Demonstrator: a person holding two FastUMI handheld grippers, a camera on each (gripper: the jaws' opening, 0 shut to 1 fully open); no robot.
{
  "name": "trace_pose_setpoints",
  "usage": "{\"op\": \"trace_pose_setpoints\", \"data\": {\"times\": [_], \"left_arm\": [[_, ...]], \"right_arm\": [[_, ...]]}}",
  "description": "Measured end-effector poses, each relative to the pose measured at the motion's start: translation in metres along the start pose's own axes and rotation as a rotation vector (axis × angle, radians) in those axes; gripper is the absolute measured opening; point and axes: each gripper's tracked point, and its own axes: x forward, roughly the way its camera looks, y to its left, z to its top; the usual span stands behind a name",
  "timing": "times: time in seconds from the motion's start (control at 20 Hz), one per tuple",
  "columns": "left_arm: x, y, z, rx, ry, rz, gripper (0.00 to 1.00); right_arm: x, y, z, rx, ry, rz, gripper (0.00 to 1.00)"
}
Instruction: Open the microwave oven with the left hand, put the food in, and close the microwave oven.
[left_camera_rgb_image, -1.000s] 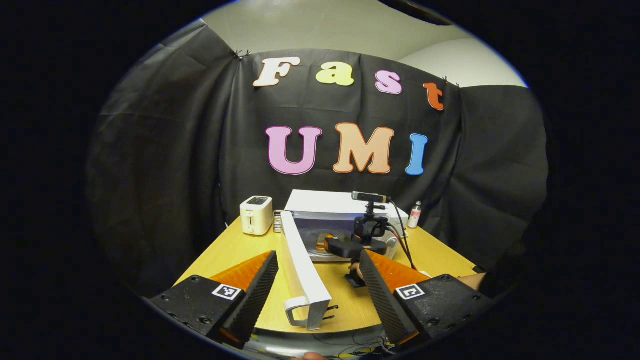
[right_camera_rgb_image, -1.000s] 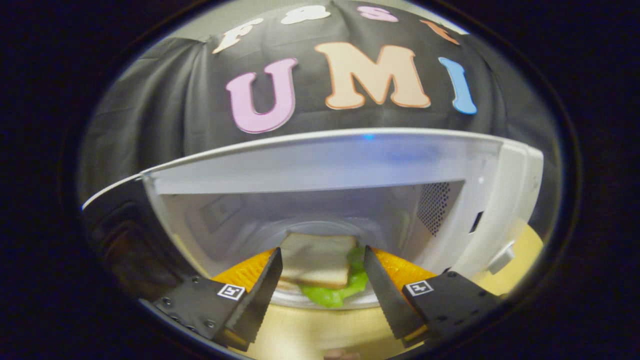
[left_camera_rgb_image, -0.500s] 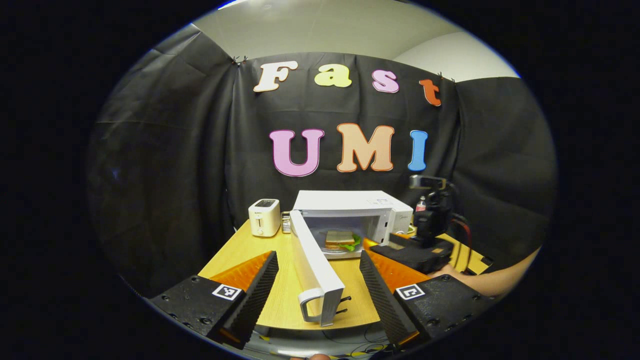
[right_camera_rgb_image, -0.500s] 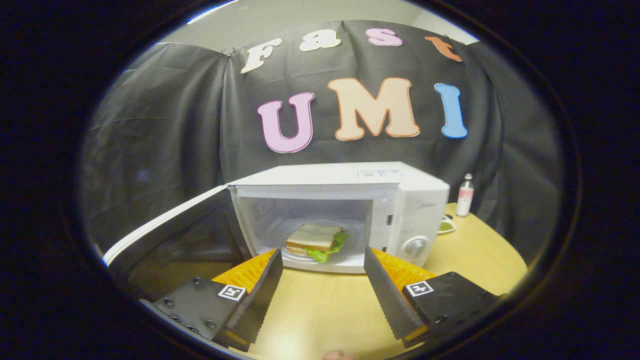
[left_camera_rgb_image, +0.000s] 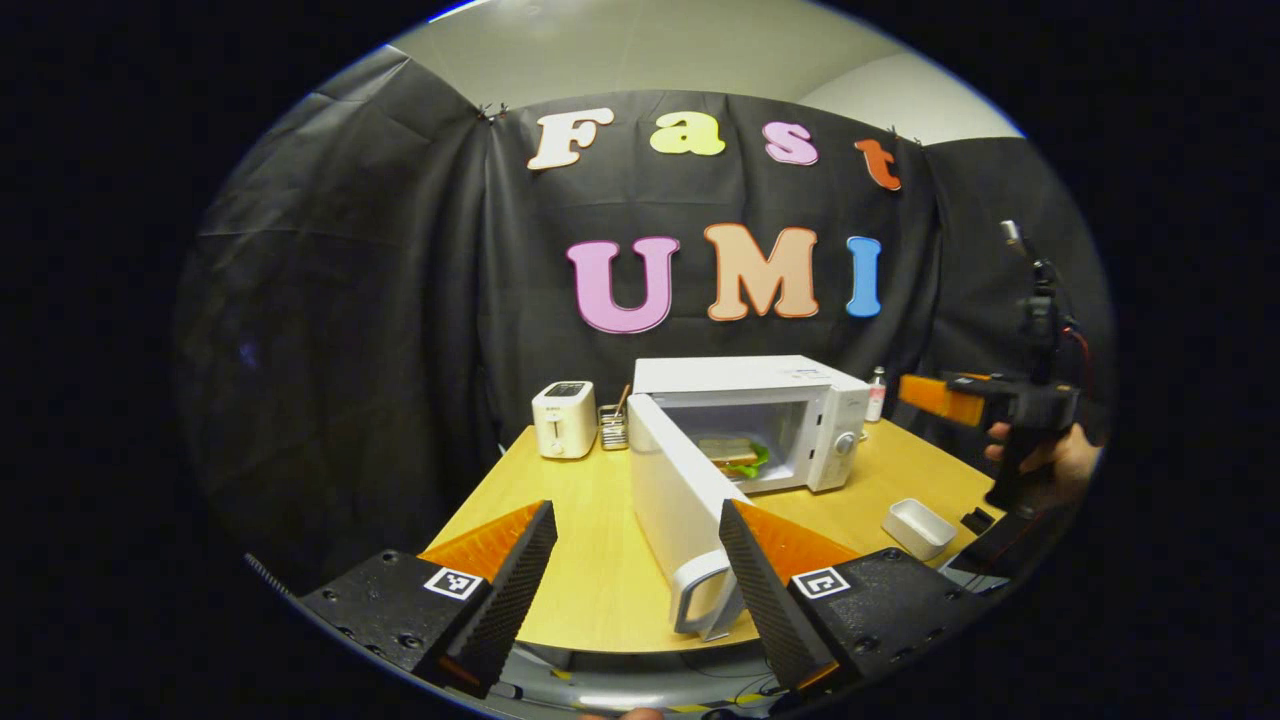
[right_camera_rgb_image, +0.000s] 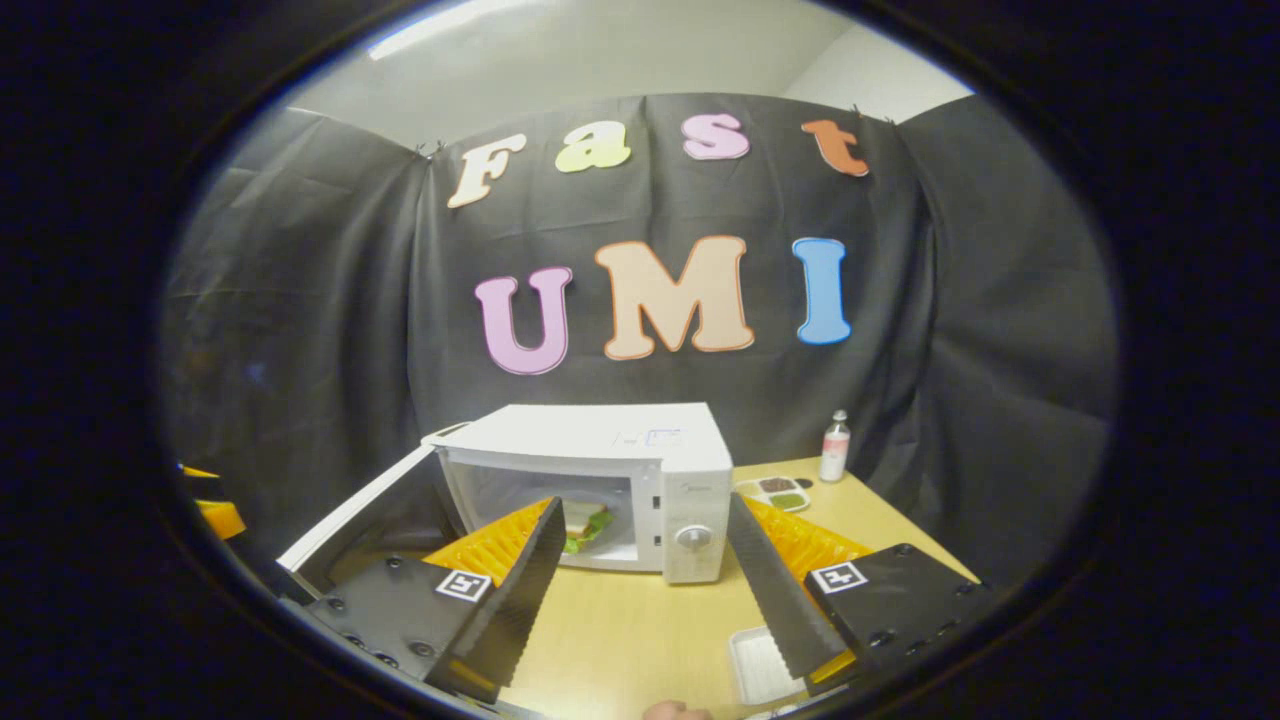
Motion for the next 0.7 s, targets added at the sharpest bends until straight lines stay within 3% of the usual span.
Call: {"op": "trace_pose_setpoints", "data": {"times": [0.45,0.5,0.55,0.7], "left_arm": [[0.027,0.023,-0.028,-0.020,0.026,0.066,0.94],[0.032,0.027,-0.038,-0.016,0.047,0.081,0.94],[0.035,0.030,-0.051,-0.016,0.075,0.103,0.84],[0.040,0.051,-0.078,-0.055,0.142,0.184,0.22]], "right_arm": [[-0.031,-0.043,0.055,-0.018,-0.083,-0.055,0.99],[-0.033,-0.045,0.059,-0.028,-0.089,-0.054,0.91],[-0.035,-0.046,0.061,-0.038,-0.094,-0.049,0.91],[-0.036,-0.052,0.065,-0.047,-0.099,-0.054,0.99]]}}
